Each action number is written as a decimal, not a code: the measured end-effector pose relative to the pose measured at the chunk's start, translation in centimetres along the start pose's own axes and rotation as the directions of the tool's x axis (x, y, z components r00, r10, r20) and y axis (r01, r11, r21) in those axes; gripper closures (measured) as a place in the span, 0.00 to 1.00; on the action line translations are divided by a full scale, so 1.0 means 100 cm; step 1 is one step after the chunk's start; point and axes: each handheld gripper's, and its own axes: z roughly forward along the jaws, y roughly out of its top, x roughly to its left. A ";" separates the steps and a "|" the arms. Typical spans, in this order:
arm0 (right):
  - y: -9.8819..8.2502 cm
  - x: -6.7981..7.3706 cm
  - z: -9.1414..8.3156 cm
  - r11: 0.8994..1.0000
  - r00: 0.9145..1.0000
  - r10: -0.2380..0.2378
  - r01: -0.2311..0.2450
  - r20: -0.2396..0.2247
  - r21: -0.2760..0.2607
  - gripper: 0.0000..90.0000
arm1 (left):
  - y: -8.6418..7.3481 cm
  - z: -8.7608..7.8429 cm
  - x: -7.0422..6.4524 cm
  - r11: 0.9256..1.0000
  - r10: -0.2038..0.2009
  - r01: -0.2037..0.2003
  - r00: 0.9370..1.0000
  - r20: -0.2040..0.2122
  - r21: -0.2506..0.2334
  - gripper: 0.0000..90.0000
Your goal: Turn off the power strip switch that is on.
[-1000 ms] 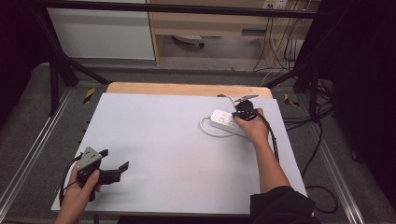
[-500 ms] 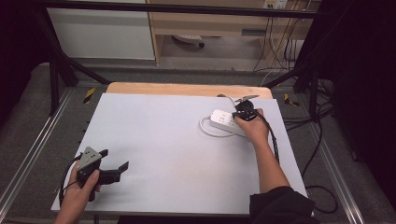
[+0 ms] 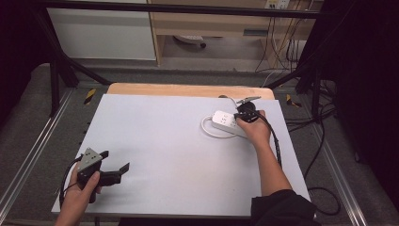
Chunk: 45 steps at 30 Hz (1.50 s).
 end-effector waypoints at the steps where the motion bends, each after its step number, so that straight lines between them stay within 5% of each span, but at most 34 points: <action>1: 0.000 0.000 0.000 1.000 1.000 0.004 -0.004 -0.003 -0.001 1.00 | 0.000 0.000 0.000 1.000 0.000 0.000 1.000 0.000 0.000 0.06; 27: 0.000 -0.002 -0.002 0.999 0.999 0.031 -0.032 -0.008 -0.031 1.00 | 0.000 0.000 0.001 1.000 -0.002 0.002 1.000 -0.005 0.001 0.06; 45: -0.003 -0.001 -0.003 0.993 0.999 0.042 -0.041 0.008 -0.108 1.00 | -0.001 0.000 0.002 1.000 -0.001 0.001 1.000 -0.006 0.003 0.06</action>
